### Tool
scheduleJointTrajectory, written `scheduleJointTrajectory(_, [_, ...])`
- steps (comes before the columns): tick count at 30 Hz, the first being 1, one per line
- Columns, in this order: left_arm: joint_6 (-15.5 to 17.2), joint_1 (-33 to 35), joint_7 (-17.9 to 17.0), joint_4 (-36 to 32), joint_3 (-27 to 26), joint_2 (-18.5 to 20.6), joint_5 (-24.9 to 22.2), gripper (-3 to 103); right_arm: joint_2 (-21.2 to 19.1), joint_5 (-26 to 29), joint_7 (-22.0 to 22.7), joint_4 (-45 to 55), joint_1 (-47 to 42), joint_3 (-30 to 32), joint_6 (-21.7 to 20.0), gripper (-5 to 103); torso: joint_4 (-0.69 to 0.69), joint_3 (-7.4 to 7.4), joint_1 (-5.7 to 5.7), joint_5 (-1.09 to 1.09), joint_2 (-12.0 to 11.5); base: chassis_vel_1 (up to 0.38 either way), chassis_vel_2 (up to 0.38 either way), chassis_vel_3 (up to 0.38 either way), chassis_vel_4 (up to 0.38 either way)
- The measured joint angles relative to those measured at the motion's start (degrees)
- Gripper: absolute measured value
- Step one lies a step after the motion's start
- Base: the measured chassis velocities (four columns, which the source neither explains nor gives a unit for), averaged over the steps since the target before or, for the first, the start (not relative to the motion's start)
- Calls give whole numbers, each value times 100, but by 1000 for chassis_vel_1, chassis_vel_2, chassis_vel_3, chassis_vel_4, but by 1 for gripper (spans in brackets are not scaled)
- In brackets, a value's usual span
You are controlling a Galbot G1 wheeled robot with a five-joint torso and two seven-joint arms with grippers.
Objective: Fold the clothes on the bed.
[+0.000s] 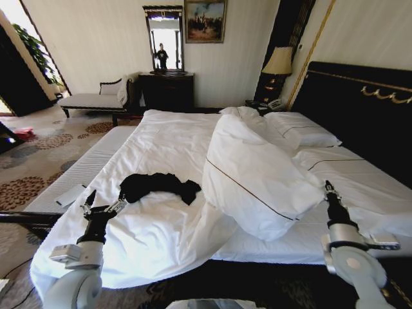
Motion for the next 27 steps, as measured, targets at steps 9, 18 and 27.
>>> scheduleJointTrajectory(9, [0, -261, -1, 246, 87, 133, -162, 100, 210, 42, 223, 304, -413, 503, 46, 0, 0, 0, 1, 0, 0, 0, 0, 0, 0])
scheduleJointTrajectory(18, [1, -540, -9, 484, 88, 283, -375, 100, 462, 125, 480, 612, -826, 1025, 149, 0, 1, 0, 1, 0, 0, 0, 0, 0, 0])
scheduleJointTrajectory(27, [5, -800, -14, 727, 167, 454, -553, 100, 884, 314, 745, 996, -1372, 1809, 316, 0, 0, 0, 1, 0, -1, 0, 0, 0, 0])
